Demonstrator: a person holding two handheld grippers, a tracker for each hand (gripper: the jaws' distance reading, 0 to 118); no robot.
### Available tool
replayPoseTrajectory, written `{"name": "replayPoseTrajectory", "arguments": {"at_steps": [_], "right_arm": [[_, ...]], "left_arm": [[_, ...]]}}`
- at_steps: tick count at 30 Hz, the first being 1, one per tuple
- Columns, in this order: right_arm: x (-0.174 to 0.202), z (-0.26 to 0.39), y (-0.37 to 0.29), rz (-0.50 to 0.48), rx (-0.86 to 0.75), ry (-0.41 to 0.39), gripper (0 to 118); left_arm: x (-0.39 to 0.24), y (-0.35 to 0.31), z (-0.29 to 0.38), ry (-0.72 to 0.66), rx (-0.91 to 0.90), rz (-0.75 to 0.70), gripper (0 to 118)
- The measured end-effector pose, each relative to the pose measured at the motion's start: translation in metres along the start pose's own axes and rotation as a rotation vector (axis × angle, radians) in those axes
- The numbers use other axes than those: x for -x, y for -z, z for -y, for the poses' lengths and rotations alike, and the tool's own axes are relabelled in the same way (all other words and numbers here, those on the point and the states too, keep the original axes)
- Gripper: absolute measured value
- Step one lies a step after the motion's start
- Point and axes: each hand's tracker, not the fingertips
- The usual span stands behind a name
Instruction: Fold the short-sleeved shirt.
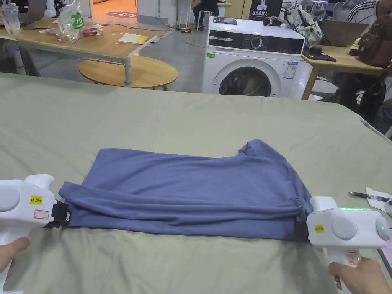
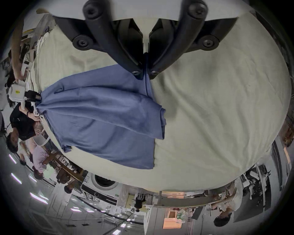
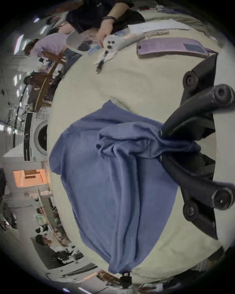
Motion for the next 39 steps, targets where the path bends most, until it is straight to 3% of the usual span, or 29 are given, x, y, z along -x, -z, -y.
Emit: {"name": "replayPoseTrajectory", "arguments": {"at_steps": [5,15,19,27,30,31,33,36,39], "right_arm": [[-0.006,-0.002,-0.038,0.002,-0.062,0.048,5],[-0.004,0.033,-0.109,0.019,-0.077,0.000,5],[0.002,0.061,-0.101,0.043,-0.033,-0.033,5],[0.010,0.085,-0.057,0.078,0.019,-0.019,5],[0.017,0.081,-0.061,0.110,0.005,-0.034,15],[0.019,0.079,-0.064,0.123,0.007,-0.041,29],[0.024,0.073,-0.076,0.164,-0.023,-0.031,51],[0.030,0.059,-0.101,0.130,-0.147,-0.003,52],[0.044,0.042,-0.122,0.110,-0.311,0.031,52]], "left_arm": [[-0.002,-0.026,-0.005,0.001,-0.049,0.020,0],[0.009,-0.076,0.030,-0.006,-0.066,0.024,0],[0.013,-0.065,0.066,0.001,-0.019,0.010,0],[0.015,-0.032,0.092,-0.027,0.031,-0.016,0],[0.013,-0.034,0.088,-0.007,0.028,-0.018,0],[0.012,-0.039,0.086,-0.007,0.025,-0.018,1],[0.008,-0.047,0.081,-0.013,0.008,-0.017,18],[-0.001,-0.065,0.071,0.012,-0.112,-0.010,33],[-0.016,-0.081,0.058,0.056,-0.262,0.006,33]]}}
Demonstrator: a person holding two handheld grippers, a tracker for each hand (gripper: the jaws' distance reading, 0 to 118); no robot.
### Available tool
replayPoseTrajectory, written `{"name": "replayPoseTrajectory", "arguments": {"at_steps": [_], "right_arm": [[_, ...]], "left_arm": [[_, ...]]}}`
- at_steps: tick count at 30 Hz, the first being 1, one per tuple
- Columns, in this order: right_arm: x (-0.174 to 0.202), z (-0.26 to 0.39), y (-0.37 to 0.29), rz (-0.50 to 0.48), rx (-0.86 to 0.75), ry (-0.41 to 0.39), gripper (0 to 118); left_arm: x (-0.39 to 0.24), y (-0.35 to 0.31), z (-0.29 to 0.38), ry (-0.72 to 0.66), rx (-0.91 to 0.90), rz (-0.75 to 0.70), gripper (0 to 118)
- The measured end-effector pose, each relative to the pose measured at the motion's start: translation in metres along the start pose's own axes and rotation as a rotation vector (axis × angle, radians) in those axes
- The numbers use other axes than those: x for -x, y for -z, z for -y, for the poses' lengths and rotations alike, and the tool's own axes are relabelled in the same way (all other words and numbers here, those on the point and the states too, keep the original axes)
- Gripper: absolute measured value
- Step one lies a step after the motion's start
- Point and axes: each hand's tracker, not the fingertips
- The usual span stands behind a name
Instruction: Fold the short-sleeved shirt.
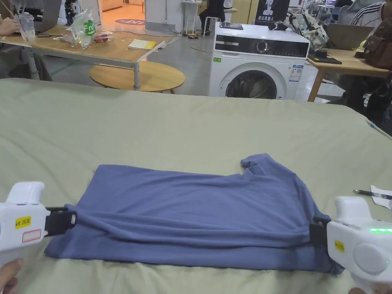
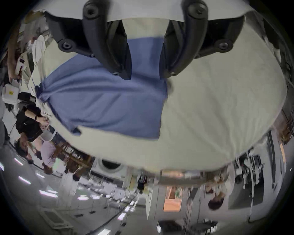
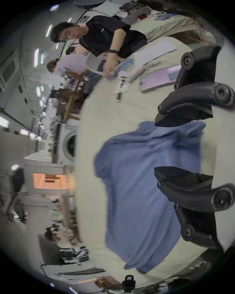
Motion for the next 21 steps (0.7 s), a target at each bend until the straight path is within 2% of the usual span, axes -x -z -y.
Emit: {"name": "replayPoseTrajectory", "arguments": {"at_steps": [6,7,8,9,10,11,13,16,21], "right_arm": [[0.044,-0.022,-0.017,-0.016,-0.317,0.074,51],[0.050,-0.025,-0.019,-0.006,-0.349,0.076,42],[0.057,-0.026,-0.019,-0.012,-0.381,0.073,27],[0.064,-0.028,-0.019,-0.018,-0.402,0.071,10],[0.071,-0.029,-0.018,-0.012,-0.405,0.071,0],[0.075,-0.031,-0.017,-0.015,-0.411,0.075,0],[0.082,-0.034,-0.014,-0.056,-0.413,0.076,0],[0.092,-0.037,-0.003,-0.070,-0.403,0.061,0],[0.099,-0.046,0.018,-0.092,-0.353,0.048,0]], "left_arm": [[-0.039,-0.015,-0.018,0.097,-0.281,-0.052,33],[-0.044,-0.016,-0.020,0.097,-0.321,-0.048,33],[-0.048,-0.017,-0.020,0.099,-0.359,-0.045,28],[-0.053,-0.017,-0.022,0.105,-0.382,-0.041,14],[-0.057,-0.016,-0.023,0.109,-0.378,-0.051,0],[-0.062,-0.017,-0.024,0.120,-0.405,-0.092,0],[-0.064,-0.013,-0.029,0.123,-0.385,-0.053,0],[-0.056,0.002,-0.040,0.096,-0.349,-0.057,0],[-0.020,0.053,-0.081,0.032,-0.140,-0.032,0]]}}
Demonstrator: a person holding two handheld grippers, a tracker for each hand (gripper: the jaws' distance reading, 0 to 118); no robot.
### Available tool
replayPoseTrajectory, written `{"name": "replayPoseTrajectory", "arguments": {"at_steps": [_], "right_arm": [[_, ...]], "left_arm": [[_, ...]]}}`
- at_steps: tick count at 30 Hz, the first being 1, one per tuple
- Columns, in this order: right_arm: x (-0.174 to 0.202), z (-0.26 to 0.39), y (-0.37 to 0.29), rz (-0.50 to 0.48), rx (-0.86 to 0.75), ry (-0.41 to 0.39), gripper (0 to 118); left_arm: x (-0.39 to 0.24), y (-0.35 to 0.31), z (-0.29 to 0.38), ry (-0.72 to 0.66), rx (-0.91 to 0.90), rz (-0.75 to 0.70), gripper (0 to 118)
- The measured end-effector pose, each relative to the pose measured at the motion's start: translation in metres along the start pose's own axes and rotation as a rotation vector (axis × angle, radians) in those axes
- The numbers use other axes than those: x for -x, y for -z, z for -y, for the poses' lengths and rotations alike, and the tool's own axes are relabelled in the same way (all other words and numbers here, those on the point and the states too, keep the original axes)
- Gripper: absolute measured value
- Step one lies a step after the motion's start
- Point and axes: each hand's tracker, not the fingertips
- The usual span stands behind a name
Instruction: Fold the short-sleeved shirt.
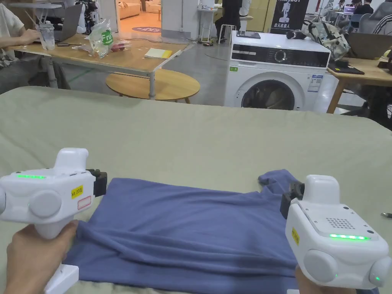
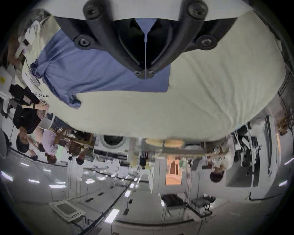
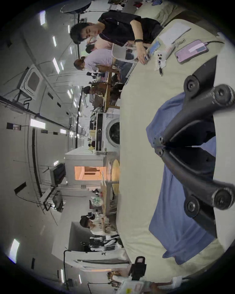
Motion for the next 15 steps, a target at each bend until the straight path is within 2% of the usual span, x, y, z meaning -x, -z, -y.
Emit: {"name": "replayPoseTrajectory", "arguments": {"at_steps": [9,12,13,14,15], "right_arm": [[-0.004,0.003,0.038,-0.013,0.095,-0.035,0],[-0.006,0.005,0.046,-0.013,0.123,-0.042,0],[-0.007,0.006,0.049,-0.012,0.130,-0.049,0],[-0.008,0.008,0.052,-0.009,0.137,-0.056,0],[-0.009,0.009,0.054,-0.007,0.142,-0.059,0]], "left_arm": [[0.073,0.133,-0.064,-0.137,0.328,0.060,2],[0.086,0.168,-0.074,-0.226,0.411,0.092,16],[0.088,0.179,-0.076,-0.233,0.445,0.098,41],[0.088,0.190,-0.078,-0.220,0.461,0.097,58],[0.078,0.189,-0.076,-0.210,0.461,0.084,65]]}}
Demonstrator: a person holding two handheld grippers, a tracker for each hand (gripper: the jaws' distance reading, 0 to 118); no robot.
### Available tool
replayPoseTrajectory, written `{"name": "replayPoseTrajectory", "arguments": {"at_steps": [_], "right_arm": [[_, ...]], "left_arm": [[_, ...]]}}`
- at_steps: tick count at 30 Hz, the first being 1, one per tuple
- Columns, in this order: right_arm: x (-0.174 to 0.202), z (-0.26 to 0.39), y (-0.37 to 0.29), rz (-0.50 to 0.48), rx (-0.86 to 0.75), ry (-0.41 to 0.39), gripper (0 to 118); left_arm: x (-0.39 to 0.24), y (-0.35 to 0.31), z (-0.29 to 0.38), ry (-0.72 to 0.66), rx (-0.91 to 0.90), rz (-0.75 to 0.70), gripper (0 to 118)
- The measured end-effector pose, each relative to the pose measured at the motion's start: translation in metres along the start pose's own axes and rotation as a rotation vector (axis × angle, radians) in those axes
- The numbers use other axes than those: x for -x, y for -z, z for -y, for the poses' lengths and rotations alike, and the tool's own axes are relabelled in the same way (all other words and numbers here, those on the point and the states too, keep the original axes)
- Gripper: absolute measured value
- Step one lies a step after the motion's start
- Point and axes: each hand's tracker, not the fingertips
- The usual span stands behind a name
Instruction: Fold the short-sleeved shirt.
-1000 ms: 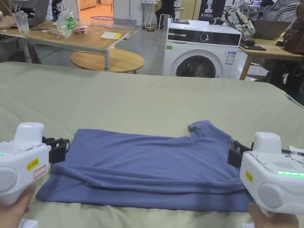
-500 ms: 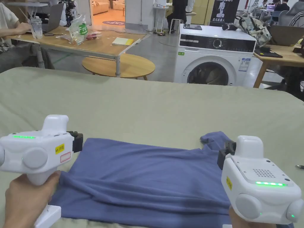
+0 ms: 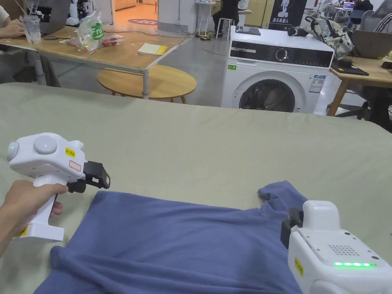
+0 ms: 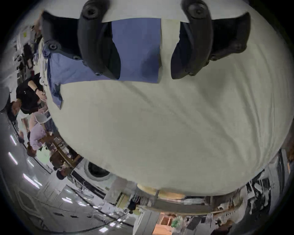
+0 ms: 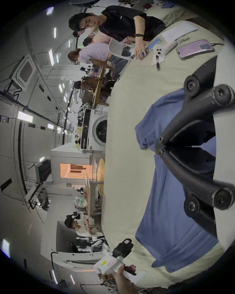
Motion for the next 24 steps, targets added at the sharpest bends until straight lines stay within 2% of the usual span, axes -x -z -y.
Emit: {"name": "replayPoseTrajectory", "arguments": {"at_steps": [6,7,9,12,15,16,20,24], "right_arm": [[-0.008,0.004,0.009,0.022,0.037,-0.002,0],[-0.009,0.006,0.010,0.024,0.040,0.000,0],[-0.012,0.007,0.011,0.029,0.051,-0.002,0],[-0.016,0.010,0.011,0.038,0.057,-0.005,0],[-0.017,0.011,0.011,0.042,0.065,-0.005,0],[-0.017,0.011,0.012,0.041,0.066,-0.005,0],[-0.021,0.008,0.013,0.037,0.072,0.010,0],[-0.044,-0.013,0.016,0.040,0.076,0.046,0]], "left_arm": [[-0.015,0.044,0.000,0.057,0.148,-0.137,65],[-0.017,0.050,0.004,0.072,0.174,-0.171,62],[-0.022,0.047,0.004,0.095,0.126,-0.170,58],[-0.026,0.044,0.006,0.103,0.105,-0.189,43],[-0.031,0.041,0.011,0.133,0.096,-0.183,7],[-0.029,0.040,0.009,0.113,0.090,-0.157,0],[-0.036,0.041,0.016,0.174,0.070,-0.176,0],[-0.034,0.021,0.016,0.188,0.006,-0.142,0]]}}
